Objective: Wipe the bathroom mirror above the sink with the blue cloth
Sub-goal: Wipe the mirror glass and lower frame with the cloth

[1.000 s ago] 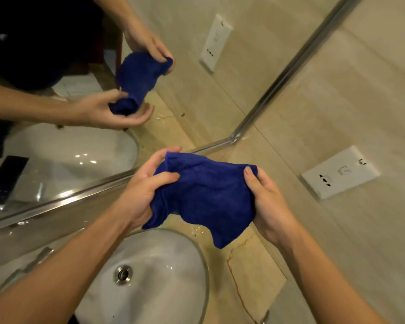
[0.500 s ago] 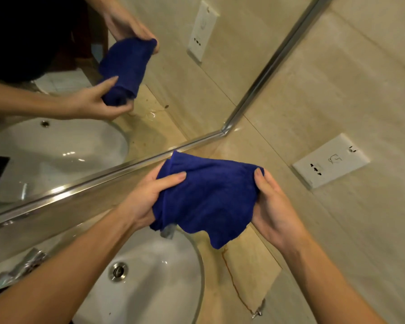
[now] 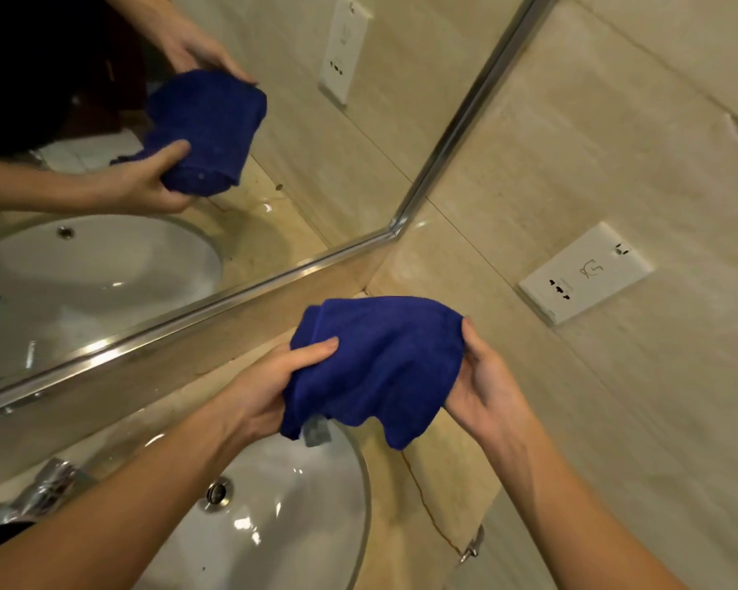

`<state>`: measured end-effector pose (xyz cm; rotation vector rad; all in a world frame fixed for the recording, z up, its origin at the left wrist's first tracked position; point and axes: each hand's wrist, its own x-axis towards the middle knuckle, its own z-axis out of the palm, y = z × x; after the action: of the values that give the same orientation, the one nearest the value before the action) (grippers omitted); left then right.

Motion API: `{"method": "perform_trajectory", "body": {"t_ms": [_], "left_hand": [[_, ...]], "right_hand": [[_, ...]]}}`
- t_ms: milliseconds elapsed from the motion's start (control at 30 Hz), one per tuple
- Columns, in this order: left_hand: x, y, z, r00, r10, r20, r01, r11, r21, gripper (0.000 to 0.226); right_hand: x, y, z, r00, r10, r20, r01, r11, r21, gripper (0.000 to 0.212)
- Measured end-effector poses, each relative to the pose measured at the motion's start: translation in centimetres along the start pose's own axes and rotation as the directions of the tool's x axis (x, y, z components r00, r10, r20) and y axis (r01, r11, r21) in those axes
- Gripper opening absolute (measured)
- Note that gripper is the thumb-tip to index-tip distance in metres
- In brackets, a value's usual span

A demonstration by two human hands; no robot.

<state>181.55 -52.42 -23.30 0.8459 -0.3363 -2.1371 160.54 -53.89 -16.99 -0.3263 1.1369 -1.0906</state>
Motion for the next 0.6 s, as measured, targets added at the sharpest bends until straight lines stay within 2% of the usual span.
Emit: {"method": "perform_trajectory", "body": {"t_ms": [67, 167, 233, 300, 367, 467, 533, 600], "left_hand": [[0.2, -0.5, 0.2, 0.999, 0.018, -0.046, -0.019, 1.000, -0.017, 0.051], [0.3, -0.7, 0.2, 0.995, -0.018, -0.100, 0.012, 0.998, -0.067, 0.044], [0.5, -0.6, 0.0, 0.996, 0.008, -0.092, -0.015, 0.997, -0.071, 0.045], [0.7, -0.4, 0.0, 0.993, 0.059, -0.101, -0.061, 0.998, -0.020, 0.046], [1.0, -0.2, 0.0, 0.982, 0.102, -0.156, -0.085, 0.990, 0.114, 0.045], [1.1, 0.1, 0.1, 0.980, 0.137, -0.144, -0.089, 0.950, 0.298, 0.016], [1.1, 0.4, 0.5, 0.970, 0.219, -0.102, -0.175, 0.929, 0.326, 0.018], [1.1, 0.8, 1.1, 0.951, 0.305, -0.051, -0.285, 0.929, 0.236, 0.023]], "right_hand": [[0.0, 1.7, -1.1, 0.999, 0.042, 0.012, -0.042, 0.999, 0.015, 0.050], [-0.1, 4.5, -2.6, 0.990, 0.138, 0.035, -0.136, 0.989, -0.059, 0.045], [-0.4, 6.0, -2.7, 0.973, 0.217, 0.072, -0.213, 0.975, -0.063, 0.048], [-0.2, 6.7, -3.0, 0.973, 0.224, 0.060, -0.216, 0.970, -0.116, 0.043], [0.1, 6.3, -3.2, 0.984, 0.177, 0.009, -0.172, 0.964, -0.202, 0.041], [0.8, 4.1, -3.6, 0.995, 0.078, -0.064, -0.092, 0.963, -0.253, 0.038], [0.5, 2.1, -3.2, 0.999, -0.032, -0.018, 0.028, 0.981, -0.192, 0.042], [0.0, 0.4, -2.4, 0.979, -0.194, 0.068, 0.201, 0.972, -0.119, 0.048]]}}
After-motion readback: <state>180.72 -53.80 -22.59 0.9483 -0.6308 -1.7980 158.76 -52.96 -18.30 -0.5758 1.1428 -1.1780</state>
